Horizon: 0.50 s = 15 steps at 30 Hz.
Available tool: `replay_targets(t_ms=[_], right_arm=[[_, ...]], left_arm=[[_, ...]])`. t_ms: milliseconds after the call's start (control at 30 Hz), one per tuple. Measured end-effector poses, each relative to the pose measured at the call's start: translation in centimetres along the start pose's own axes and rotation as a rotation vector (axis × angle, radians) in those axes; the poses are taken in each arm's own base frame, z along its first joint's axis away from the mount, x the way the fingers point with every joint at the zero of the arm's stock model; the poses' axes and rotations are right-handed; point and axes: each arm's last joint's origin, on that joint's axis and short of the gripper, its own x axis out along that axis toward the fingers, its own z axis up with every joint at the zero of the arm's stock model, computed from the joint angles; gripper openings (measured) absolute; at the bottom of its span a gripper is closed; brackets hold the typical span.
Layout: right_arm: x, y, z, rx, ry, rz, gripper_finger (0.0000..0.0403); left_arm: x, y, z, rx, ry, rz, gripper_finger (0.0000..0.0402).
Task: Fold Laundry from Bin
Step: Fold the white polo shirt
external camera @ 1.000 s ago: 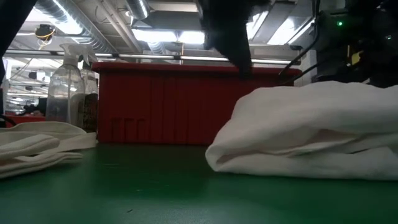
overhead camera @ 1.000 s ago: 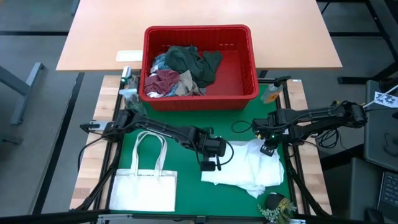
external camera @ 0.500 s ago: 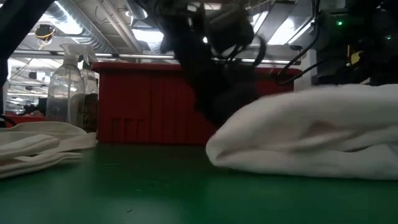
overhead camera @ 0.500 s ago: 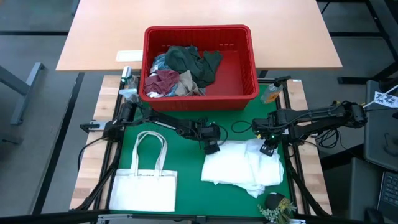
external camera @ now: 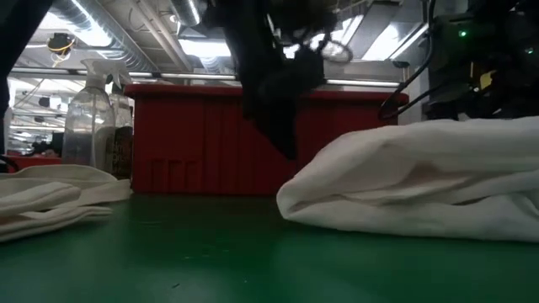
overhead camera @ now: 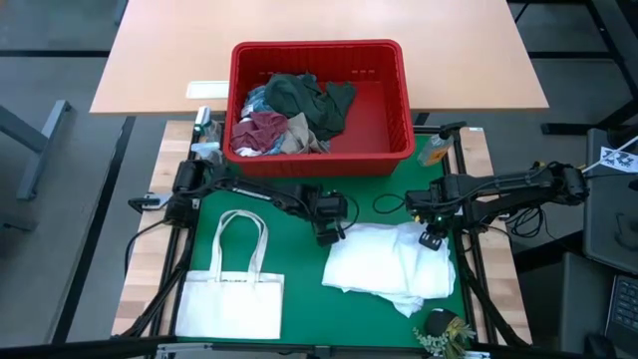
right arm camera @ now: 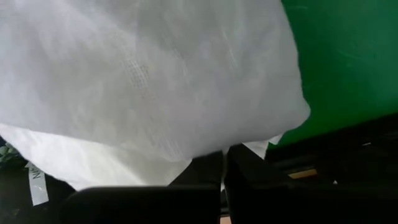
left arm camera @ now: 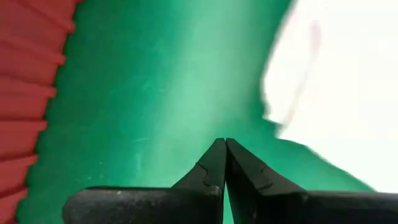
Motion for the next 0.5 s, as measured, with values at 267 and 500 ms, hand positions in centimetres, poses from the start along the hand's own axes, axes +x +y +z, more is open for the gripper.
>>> replay_targets(t_ms=[267, 500], right_arm=[[0.0, 0.0, 0.0, -0.001, -0.002, -0.001, 0.0], [0.0, 0.0, 0.0, -0.001, -0.003, 0.0, 0.0]], left_arm=[[-3.9, -4.2, 1.1, 0.047, -0.148, -0.211, 0.0002], [-2.6, -7.5, 0.5, 0.093, -0.281, -0.203, 0.0002]])
